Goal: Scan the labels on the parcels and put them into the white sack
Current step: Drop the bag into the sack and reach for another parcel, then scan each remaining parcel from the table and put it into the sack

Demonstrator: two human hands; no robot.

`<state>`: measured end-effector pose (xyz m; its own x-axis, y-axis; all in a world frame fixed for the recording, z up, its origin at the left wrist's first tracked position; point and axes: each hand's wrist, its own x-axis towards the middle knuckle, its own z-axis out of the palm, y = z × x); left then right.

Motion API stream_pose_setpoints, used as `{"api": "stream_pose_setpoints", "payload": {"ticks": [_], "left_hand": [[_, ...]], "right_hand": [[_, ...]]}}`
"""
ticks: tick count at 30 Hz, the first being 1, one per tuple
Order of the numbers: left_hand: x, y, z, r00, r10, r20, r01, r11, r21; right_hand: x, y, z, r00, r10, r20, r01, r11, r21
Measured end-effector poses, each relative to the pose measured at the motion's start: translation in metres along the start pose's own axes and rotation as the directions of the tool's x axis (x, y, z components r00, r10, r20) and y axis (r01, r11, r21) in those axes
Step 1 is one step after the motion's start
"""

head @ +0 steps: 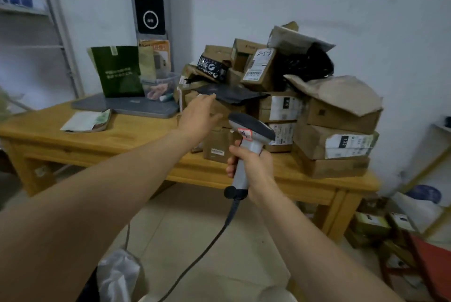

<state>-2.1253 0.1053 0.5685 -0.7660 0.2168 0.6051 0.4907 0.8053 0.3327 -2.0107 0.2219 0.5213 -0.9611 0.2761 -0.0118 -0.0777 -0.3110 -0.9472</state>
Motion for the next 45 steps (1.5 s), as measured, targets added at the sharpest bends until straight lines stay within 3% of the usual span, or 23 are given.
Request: {"api": "stream_pose_setpoints", "payload": {"ticks": [5, 8, 13, 16, 18, 23, 27, 32, 40, 45], "left_hand": [[0.051, 0.031, 0.009, 0.981, 0.111, 0.161, -0.149, 0.957, 0.248], [0.072, 0.038, 0.011, 0.981, 0.017, 0.192, -0.067, 0.964, 0.258], [0.106, 0.038, -0.001, 0.983, -0.177, -0.046, 0.175, 0.984, -0.042], [0.129, 0.028, -0.02, 0.925, -0.358, -0.126, 0.306, 0.899, -0.312], [0.14, 0.019, -0.035, 0.882, -0.435, -0.183, 0.339, 0.854, -0.396], [0.152, 0.005, -0.077, 0.815, -0.481, -0.323, 0.358, 0.856, -0.372], [0.151, -0.003, -0.105, 0.827, -0.436, -0.355, 0.311, 0.881, -0.357], [0.13, -0.008, -0.136, 0.816, -0.409, -0.408, 0.348, 0.912, -0.217], [0.09, -0.041, -0.155, 0.872, -0.455, -0.18, 0.421, 0.886, -0.196], [0.062, -0.058, -0.161, 0.858, -0.505, -0.089, 0.462, 0.837, -0.292]], "right_hand": [[0.019, -0.004, -0.012, 1.0, 0.022, -0.016, -0.022, 0.998, 0.056], [0.028, -0.003, -0.019, 0.999, 0.038, -0.021, -0.038, 0.999, 0.017], [0.04, 0.001, -0.025, 0.996, 0.083, -0.014, -0.084, 0.995, -0.045], [0.046, 0.005, -0.026, 0.995, 0.101, 0.011, -0.099, 0.99, -0.096], [0.05, 0.006, -0.025, 0.993, 0.112, 0.022, -0.109, 0.987, -0.12], [0.06, 0.005, -0.012, 0.986, 0.157, 0.055, -0.142, 0.966, -0.217], [0.07, 0.001, 0.003, 0.984, 0.178, 0.03, -0.166, 0.958, -0.234], [0.076, -0.005, 0.021, 0.987, 0.162, 0.017, -0.156, 0.967, -0.204], [0.055, 0.006, 0.041, 0.997, 0.082, 0.004, -0.079, 0.974, -0.212], [0.016, 0.011, 0.053, 0.98, 0.118, 0.158, -0.101, 0.988, -0.113]]}}
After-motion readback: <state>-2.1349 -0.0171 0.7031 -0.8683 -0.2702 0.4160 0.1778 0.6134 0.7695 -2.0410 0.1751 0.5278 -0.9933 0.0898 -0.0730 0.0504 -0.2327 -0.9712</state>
